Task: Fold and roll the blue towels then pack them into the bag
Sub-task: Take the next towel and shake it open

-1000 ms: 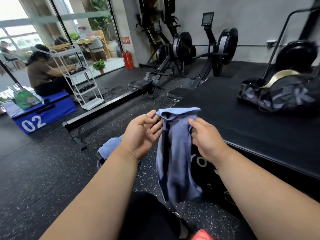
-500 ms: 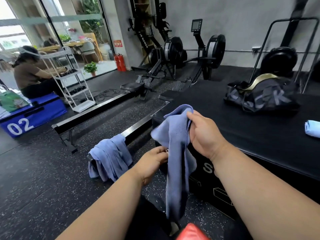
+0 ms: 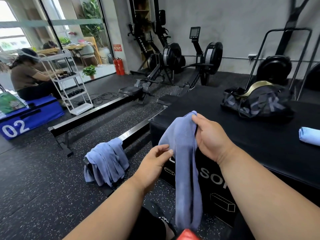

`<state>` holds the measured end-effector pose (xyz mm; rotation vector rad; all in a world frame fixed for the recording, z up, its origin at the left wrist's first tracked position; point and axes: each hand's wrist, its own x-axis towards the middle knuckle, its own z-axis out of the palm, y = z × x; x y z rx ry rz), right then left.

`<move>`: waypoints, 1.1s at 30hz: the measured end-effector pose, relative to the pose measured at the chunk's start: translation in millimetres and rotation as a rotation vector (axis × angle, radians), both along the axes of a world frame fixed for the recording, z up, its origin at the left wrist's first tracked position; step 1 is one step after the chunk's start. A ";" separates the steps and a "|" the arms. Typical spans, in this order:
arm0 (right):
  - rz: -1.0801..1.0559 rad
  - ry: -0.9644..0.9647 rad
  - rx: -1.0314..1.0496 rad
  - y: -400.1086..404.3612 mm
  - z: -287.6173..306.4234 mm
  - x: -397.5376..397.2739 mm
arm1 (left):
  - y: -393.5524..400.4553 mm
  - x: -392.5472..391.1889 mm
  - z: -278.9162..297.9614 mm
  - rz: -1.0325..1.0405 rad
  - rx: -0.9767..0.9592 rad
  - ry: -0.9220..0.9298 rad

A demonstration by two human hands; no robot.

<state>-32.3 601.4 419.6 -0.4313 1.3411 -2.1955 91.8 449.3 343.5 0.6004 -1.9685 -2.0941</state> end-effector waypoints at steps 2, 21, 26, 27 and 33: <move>-0.006 0.022 0.080 -0.9 -4.0 -1.2 | 5.4 -0.8 6.3 0.012 -0.121 0.108; -0.069 0.343 0.504 19.9 -18.4 -4.6 | -37.9 -32.7 84.4 0.094 0.487 0.263; -0.026 0.305 0.607 17.8 -43.1 -1.2 | -44.9 -20.3 113.5 -0.077 0.547 0.253; -0.002 0.285 0.627 16.2 -46.2 1.1 | -45.4 -19.2 116.1 -0.105 0.545 0.252; 0.138 0.254 0.575 7.5 -54.0 14.1 | -32.1 -21.5 126.2 -0.015 0.414 0.223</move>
